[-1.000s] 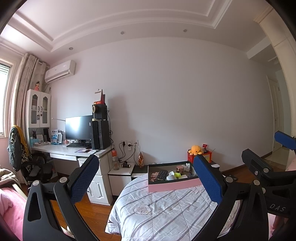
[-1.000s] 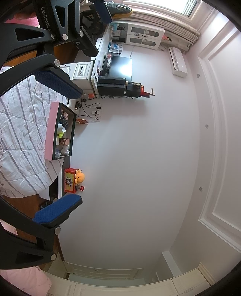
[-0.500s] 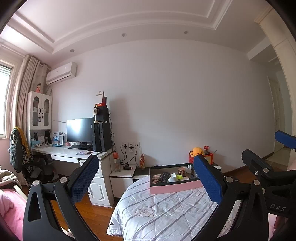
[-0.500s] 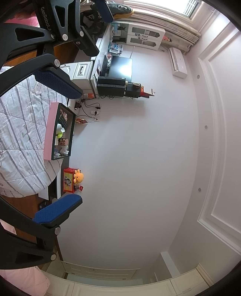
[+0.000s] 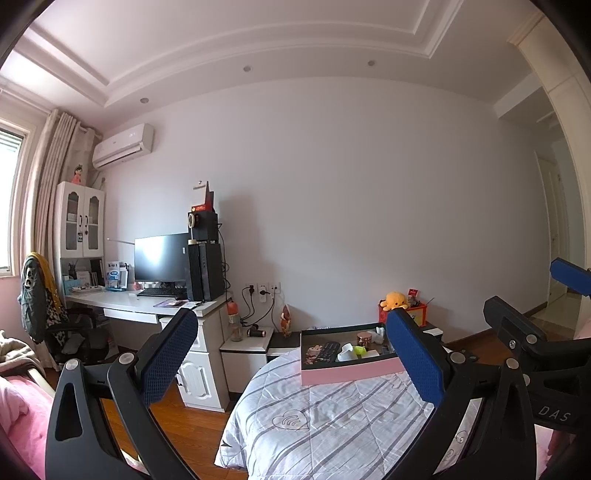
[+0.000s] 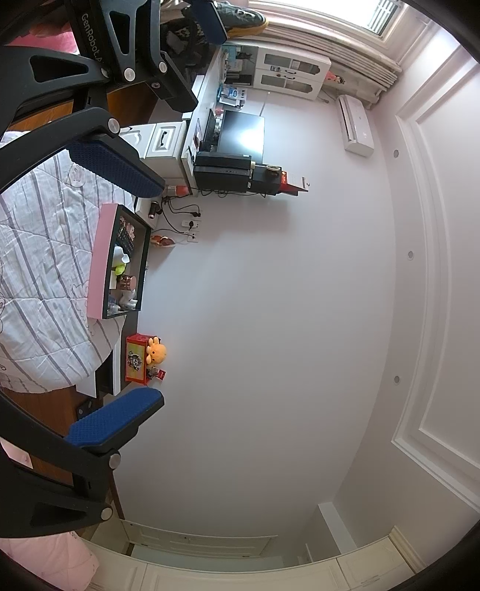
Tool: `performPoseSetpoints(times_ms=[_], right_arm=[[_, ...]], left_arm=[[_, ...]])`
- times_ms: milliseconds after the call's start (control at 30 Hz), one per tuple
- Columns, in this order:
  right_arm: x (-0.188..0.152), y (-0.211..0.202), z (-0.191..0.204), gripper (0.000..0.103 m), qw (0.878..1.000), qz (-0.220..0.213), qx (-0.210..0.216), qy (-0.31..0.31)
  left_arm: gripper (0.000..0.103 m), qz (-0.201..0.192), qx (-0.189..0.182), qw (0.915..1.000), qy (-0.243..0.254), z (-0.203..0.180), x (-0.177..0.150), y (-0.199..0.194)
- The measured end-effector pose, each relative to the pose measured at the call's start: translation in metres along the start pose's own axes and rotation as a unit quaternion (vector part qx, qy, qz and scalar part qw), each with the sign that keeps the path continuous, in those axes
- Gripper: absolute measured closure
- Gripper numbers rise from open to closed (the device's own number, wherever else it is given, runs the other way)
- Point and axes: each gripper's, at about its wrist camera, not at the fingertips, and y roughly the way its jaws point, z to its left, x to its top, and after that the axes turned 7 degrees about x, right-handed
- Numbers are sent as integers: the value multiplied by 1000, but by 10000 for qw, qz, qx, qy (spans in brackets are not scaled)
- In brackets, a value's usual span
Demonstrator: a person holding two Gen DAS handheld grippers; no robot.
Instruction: Organize rigid objects
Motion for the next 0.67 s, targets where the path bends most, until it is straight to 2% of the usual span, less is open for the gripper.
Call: performPoseSetpoints(times_ms=[667], right_arm=[[-4, 2, 0, 0, 10000, 35, -10, -10]], left_arm=[[0, 16, 26, 10000, 17, 3, -1, -4]])
